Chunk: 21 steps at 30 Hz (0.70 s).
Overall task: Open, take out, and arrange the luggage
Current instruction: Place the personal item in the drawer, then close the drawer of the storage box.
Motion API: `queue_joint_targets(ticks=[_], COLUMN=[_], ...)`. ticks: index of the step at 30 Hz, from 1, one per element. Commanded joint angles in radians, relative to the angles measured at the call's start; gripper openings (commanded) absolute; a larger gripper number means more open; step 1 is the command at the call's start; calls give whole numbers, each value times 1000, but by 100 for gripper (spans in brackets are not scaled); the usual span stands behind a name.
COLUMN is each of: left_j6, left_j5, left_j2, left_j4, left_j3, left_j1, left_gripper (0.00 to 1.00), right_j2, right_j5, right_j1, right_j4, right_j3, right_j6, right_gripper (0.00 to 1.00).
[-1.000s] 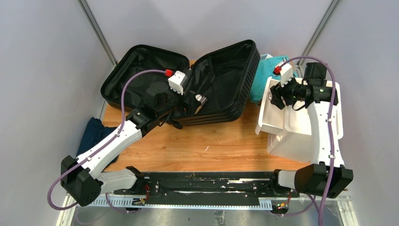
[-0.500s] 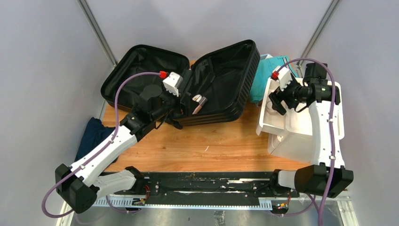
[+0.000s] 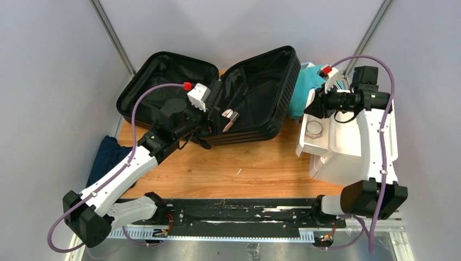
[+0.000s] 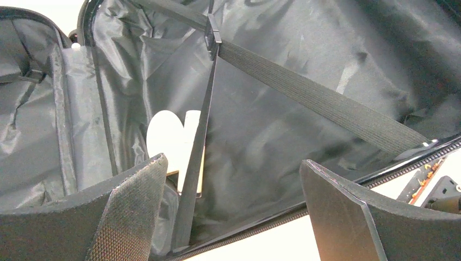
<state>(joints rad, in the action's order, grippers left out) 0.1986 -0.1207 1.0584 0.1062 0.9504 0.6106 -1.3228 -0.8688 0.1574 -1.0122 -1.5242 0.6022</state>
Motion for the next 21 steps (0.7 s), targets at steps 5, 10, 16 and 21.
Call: queue_joint_targets(ticks=[5,10,16,21], left_j6=[40,56,52,42], left_j5=[-1,-10,-13,-24], left_j2=[-53,-51,-52,-40], left_j4=[-39,-55,-68,-77], left_j3=[-46,-50,-60,-59], left_j1=[-6,-6,-5,-6], left_gripper=[96,96,96,96], right_j2=[-64,-67,-52,-18], right_j5=[75,299,558,728], right_j1=[-83,-191,-242,-242], right_j4=[109,57,-50,-104], right_j3=[37,29,48,47], right_j6=[-169,-65,84,143], right_gripper=[13,13,12,11])
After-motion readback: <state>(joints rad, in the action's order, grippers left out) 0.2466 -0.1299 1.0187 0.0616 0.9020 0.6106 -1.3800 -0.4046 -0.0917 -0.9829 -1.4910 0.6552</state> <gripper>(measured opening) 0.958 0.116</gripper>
